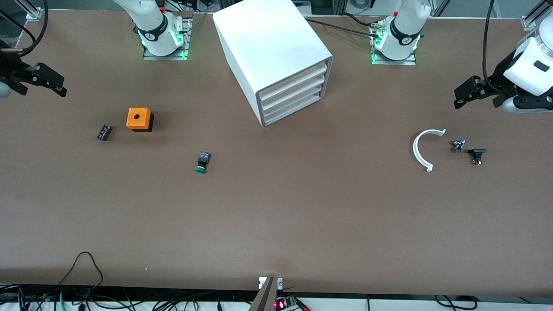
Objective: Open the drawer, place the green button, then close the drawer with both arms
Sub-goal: 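Reach the right gripper toward the green button while the left gripper approaches the cabinet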
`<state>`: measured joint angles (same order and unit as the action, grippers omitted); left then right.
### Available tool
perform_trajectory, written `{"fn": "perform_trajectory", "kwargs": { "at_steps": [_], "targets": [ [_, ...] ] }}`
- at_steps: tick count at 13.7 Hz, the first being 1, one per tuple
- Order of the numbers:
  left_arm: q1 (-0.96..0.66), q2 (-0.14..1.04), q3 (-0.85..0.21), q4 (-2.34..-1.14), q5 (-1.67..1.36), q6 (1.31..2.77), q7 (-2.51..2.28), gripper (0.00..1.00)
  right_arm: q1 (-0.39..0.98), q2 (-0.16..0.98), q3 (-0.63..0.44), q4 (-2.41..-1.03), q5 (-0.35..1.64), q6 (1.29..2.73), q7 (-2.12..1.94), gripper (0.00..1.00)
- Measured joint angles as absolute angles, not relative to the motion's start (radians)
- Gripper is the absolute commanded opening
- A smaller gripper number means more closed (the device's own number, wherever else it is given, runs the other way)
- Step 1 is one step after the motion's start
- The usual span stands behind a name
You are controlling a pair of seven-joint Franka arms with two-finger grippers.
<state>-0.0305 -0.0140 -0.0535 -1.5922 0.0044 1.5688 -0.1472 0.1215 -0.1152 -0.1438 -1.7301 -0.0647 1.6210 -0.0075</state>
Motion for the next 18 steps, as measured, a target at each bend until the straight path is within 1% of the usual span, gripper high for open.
{"fn": "perform_trajectory", "kwargs": {
  "at_steps": [11, 15, 18],
  "targets": [
    [-0.033, 0.001, -0.055, -1.586, 0.004, 1.547, -0.143, 1.0, 0.127, -0.115, -0.135, -1.726, -0.065, 1.626, -0.007, 1.0],
    [-0.057, 0.064, -0.064, -1.585, 0.004, 1.547, -0.14, 1.0, 0.132, -0.11, -0.134, -1.724, -0.065, 1.631, -0.007, 1.0],
    [-0.062, 0.109, -0.066, -1.575, 0.004, 1.548, -0.14, 1.0, 0.133, -0.058, -0.134, -1.725, -0.064, 1.631, -0.008, 1.0]
  ]
}}
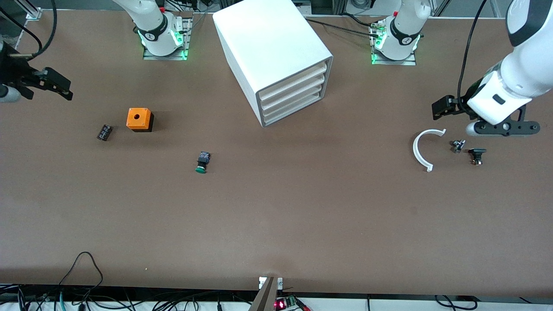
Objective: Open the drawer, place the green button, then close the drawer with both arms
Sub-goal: 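Reach the right gripper toward the green button while the left gripper approaches the cabinet, then grasp the green button with the right gripper while the left gripper grips the drawer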
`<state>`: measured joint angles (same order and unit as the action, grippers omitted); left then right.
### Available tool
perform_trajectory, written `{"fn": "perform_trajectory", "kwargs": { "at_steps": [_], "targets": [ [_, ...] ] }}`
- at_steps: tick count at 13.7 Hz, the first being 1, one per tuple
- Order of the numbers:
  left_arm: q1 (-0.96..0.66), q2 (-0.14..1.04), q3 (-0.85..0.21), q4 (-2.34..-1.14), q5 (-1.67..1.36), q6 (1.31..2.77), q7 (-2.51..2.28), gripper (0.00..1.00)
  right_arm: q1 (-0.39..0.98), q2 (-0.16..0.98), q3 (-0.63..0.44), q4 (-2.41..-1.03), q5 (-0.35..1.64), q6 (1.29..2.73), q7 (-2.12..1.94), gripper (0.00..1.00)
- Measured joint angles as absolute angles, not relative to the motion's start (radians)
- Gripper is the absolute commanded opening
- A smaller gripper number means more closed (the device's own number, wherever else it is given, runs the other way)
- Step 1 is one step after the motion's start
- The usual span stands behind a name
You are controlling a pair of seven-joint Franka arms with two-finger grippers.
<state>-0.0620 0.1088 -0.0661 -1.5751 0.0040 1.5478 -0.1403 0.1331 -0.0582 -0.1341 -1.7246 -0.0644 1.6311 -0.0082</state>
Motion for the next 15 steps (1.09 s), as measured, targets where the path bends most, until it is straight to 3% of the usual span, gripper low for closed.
{"fn": "perform_trajectory", "kwargs": {
  "at_steps": [4, 10, 15],
  "targets": [
    [-0.068, 0.149, -0.089, -1.561, 0.004, 1.547, -0.14, 1.0, 0.146, 0.05, -0.132, -1.668, -0.055, 1.634, -0.009, 1.0],
    [-0.069, 0.243, -0.098, -1.582, -0.092, 1.59, -0.135, 1.0, 0.157, 0.083, -0.133, -1.648, -0.006, 1.618, -0.009, 1.0],
    [-0.073, 0.328, -0.101, -1.705, -0.366, 1.632, -0.074, 1.0, 0.207, 0.16, -0.131, -1.647, -0.006, 1.675, -0.009, 1.0]
  ]
}}
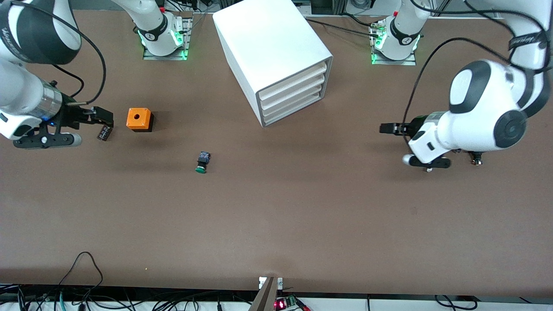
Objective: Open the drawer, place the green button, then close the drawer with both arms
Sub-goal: 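Grasp the green button with the right gripper while the left gripper grips the drawer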
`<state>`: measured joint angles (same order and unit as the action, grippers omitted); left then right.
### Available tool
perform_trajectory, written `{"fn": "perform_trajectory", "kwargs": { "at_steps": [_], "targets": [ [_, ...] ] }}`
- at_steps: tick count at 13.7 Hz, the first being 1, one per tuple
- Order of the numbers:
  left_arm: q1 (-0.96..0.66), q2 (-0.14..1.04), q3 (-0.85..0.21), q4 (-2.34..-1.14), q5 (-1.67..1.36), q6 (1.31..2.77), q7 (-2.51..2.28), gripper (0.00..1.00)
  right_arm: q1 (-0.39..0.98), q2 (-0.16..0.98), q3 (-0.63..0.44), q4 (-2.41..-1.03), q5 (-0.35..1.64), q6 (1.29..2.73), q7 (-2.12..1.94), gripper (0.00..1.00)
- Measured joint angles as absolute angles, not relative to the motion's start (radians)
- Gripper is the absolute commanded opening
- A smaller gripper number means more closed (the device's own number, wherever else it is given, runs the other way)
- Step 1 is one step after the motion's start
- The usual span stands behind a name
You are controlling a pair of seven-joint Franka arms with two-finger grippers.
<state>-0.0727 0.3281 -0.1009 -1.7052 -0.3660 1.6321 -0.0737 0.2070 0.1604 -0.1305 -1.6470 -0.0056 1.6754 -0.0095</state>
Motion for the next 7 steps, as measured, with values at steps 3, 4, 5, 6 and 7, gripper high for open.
{"fn": "perform_trajectory", "kwargs": {
  "at_steps": [3, 4, 5, 6, 7],
  "targets": [
    [-0.08, 0.367, -0.105, -1.869, -0.554, 1.797, 0.048, 1.0, 0.24, 0.219, -0.13, -1.646, -0.005, 1.727, -0.011, 1.0],
    [-0.09, 0.378, -0.111, -1.909, -0.598, 1.828, 0.123, 1.0, 0.259, 0.242, -0.13, -1.645, -0.005, 1.733, -0.011, 1.0],
    [-0.099, 0.39, -0.127, -1.944, -0.641, 1.855, 0.184, 1.0, 0.279, 0.263, -0.129, -1.645, -0.005, 1.742, -0.01, 1.0],
    [-0.108, 0.399, -0.151, -1.982, -0.696, 1.895, 0.228, 1.0, 0.295, 0.282, -0.129, -1.645, -0.002, 1.759, -0.007, 1.0],
    [-0.116, 0.406, -0.176, -2.02, -0.752, 1.937, 0.271, 1.0, 0.307, 0.301, -0.129, -1.644, 0.012, 1.778, -0.004, 1.0]
  ]
}}
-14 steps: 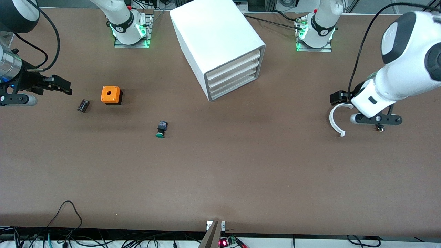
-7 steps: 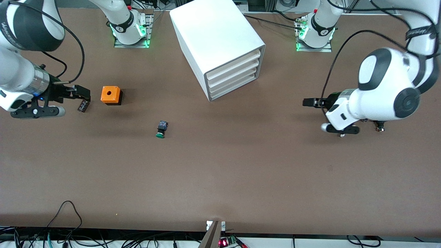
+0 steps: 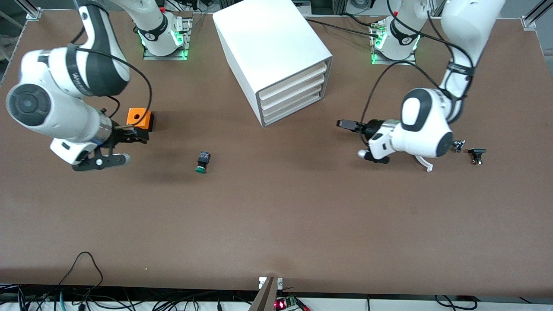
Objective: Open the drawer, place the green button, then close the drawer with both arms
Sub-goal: 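Grasp the green button with the right gripper while the left gripper grips the drawer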
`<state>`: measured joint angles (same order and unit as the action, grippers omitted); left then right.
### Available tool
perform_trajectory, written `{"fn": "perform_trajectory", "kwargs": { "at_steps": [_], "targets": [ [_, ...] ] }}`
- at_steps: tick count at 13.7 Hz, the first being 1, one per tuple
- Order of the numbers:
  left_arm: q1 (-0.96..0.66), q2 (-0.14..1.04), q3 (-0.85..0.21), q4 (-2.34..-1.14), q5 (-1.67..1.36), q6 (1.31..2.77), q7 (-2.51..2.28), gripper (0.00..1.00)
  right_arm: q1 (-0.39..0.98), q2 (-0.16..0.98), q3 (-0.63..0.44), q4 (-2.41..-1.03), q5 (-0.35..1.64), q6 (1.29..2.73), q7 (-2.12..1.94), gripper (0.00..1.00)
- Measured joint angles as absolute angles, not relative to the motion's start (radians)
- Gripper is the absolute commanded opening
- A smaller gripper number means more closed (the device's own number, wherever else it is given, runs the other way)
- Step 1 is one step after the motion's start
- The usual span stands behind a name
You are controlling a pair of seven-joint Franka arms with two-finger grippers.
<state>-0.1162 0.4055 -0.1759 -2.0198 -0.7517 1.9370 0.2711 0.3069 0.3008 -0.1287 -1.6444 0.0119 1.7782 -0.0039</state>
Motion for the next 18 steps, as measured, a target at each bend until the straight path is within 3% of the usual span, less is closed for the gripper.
{"fn": "perform_trajectory", "kwargs": {
  "at_steps": [5, 10, 11, 12, 13, 14, 15, 18],
  "targets": [
    [-0.168, 0.443, -0.236, -2.154, -1.005, 1.996, 0.524, 0.99, 0.324, 0.405, -0.126, -1.667, 0.11, 1.911, 0.101, 1.0],
    [-0.205, 0.474, -0.334, -2.239, -1.206, 2.132, 0.625, 0.93, 0.336, 0.421, -0.048, -1.811, 0.112, 2.14, 0.28, 1.0],
    [-0.21, 0.473, -0.35, -2.244, -1.22, 2.155, 0.625, 0.86, 0.34, 0.421, -0.034, -1.837, 0.112, 2.177, 0.308, 1.0],
    [-0.215, 0.473, -0.357, -2.247, -1.226, 2.168, 0.625, 0.71, 0.344, 0.422, -0.027, -1.863, 0.112, 2.213, 0.323, 1.0],
    [-0.218, 0.473, -0.358, -2.249, -1.227, 2.172, 0.625, 0.48, 0.348, 0.422, -0.024, -1.889, 0.112, 2.244, 0.328, 1.0],
    [-0.217, 0.473, -0.357, -2.25, -1.228, 2.175, 0.625, 0.1, 0.349, 0.422, -0.023, -1.917, 0.112, 2.276, 0.329, 1.0],
    [-0.216, 0.474, -0.357, -2.252, -1.228, 2.176, 0.625, 0.0, 0.35, 0.423, -0.02, -1.943, 0.111, 2.307, 0.329, 1.0],
    [-0.215, 0.469, -0.358, -2.251, -1.235, 2.169, 0.626, 0.0, 0.356, 0.431, 0.002, -2.012, 0.107, 2.399, 0.348, 1.0]
  ]
}}
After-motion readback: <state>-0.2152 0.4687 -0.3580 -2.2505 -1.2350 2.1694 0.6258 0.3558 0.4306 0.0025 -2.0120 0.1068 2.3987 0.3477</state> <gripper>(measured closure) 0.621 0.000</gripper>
